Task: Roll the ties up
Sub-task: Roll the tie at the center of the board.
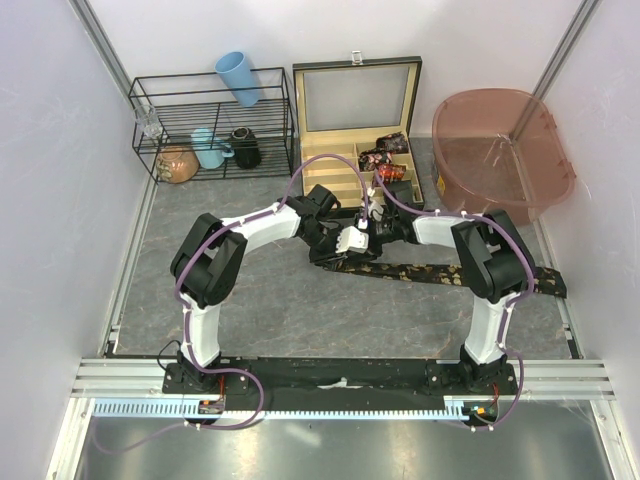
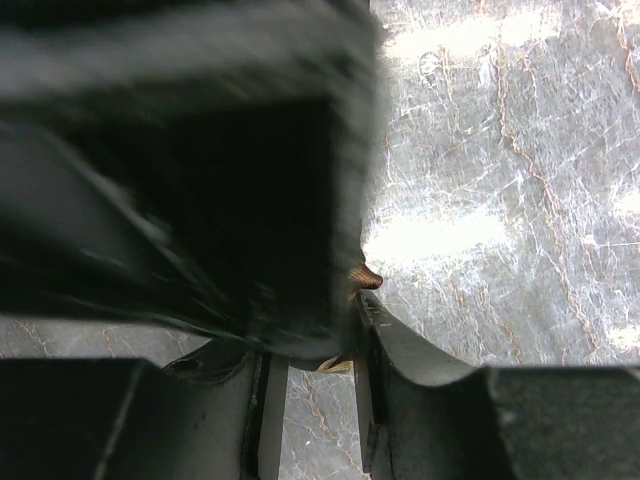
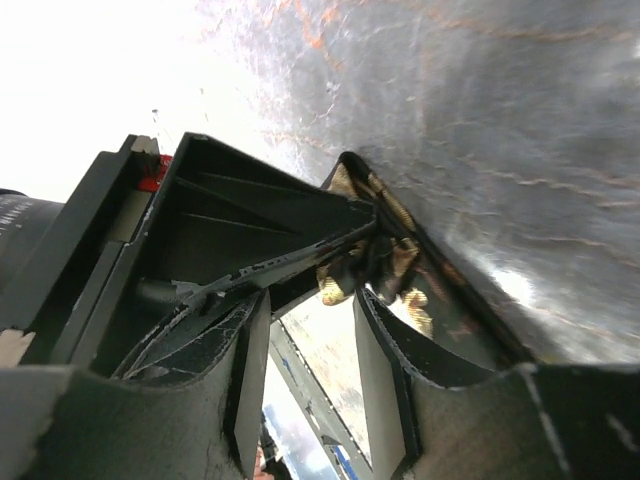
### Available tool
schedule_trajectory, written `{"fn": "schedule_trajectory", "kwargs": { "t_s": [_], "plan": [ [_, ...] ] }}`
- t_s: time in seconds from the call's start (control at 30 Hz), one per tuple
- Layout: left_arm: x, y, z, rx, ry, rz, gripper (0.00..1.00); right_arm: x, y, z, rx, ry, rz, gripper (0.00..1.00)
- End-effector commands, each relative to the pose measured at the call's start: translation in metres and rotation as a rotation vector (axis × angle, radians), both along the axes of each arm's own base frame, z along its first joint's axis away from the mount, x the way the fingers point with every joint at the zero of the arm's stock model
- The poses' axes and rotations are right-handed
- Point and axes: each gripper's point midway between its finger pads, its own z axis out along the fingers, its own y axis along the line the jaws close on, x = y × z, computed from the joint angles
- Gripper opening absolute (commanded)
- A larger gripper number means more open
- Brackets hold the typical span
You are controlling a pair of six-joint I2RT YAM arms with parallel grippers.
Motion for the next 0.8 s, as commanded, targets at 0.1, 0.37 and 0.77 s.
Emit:
{"fn": "schedule_trajectory", "kwargs": {
  "t_s": [0.1, 0.37, 0.77],
  "plan": [
    [-0.001, 0.003, -0.006, 0.039, 0.032, 0.03, 0.36, -0.003, 0.004, -0.015, -0.029, 0.006, 0.005, 0.42],
    [-0.001, 0.003, -0.007, 0.039, 0.035, 0.029, 0.36, 0.001, -0.002, -0.033, -0.108, -0.008, 0.02, 0.31],
    [-0.001, 0.003, -0.005, 0.036, 0.037, 0.035, 0.5, -0.001, -0.023, -0.052, -0.216, 0.011, -0.001, 0.0]
  ]
}}
